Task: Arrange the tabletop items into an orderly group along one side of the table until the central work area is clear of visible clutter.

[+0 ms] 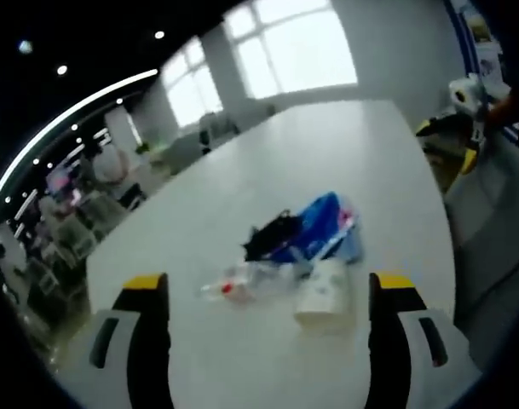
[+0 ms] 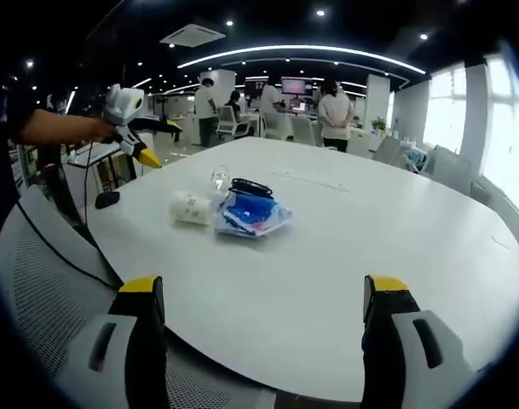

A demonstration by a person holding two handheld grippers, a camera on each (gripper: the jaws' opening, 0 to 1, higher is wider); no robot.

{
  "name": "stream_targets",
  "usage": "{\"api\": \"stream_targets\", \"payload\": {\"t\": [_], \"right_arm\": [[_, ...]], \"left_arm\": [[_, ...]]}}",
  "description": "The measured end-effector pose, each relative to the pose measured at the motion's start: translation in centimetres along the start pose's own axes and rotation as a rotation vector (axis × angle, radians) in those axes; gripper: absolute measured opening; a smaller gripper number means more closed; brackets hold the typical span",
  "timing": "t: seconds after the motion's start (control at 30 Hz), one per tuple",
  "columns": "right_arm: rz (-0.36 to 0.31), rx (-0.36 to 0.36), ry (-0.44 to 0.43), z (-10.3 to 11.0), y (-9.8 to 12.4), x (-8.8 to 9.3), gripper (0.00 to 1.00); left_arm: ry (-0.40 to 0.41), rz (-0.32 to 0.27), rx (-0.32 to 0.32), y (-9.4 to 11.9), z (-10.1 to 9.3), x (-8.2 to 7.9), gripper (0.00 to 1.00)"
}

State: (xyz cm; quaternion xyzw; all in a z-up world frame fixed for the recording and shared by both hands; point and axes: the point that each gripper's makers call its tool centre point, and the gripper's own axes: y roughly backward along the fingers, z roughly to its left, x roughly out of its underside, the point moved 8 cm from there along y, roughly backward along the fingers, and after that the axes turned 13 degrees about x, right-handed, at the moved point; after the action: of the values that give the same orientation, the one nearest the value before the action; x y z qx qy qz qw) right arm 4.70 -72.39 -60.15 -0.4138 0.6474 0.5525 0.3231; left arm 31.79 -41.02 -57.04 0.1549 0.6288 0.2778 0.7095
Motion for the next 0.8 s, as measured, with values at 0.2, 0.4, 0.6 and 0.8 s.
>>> {"api": "stream_targets", "payload": {"t": [0.2,0.4,0.6,0.8], "right_arm": [[0.004,0.007,0.001,-0.1,0.0,0.0,0.97],[0.007,0.009,0.004,-0.1,0.0,0.1,0.97],[0.006,0.016,0.004,-0.2,0.0,0.1,0.96],[0.010,0.018,0.000,-0.2,0.0,0.1,0.96]], "left_arm": [[-0.027,0.015,0.015,-0.8,0.9,0.0,0.93],[-0.038,0.030,0.017,-1.7,2.0,0.1,0.93],[-0.050,0.046,0.028,-2.4,3.1,0.1,0.92],[-0.083,0.085,0.046,-3.1,3.8,0.2,0.89]]}}
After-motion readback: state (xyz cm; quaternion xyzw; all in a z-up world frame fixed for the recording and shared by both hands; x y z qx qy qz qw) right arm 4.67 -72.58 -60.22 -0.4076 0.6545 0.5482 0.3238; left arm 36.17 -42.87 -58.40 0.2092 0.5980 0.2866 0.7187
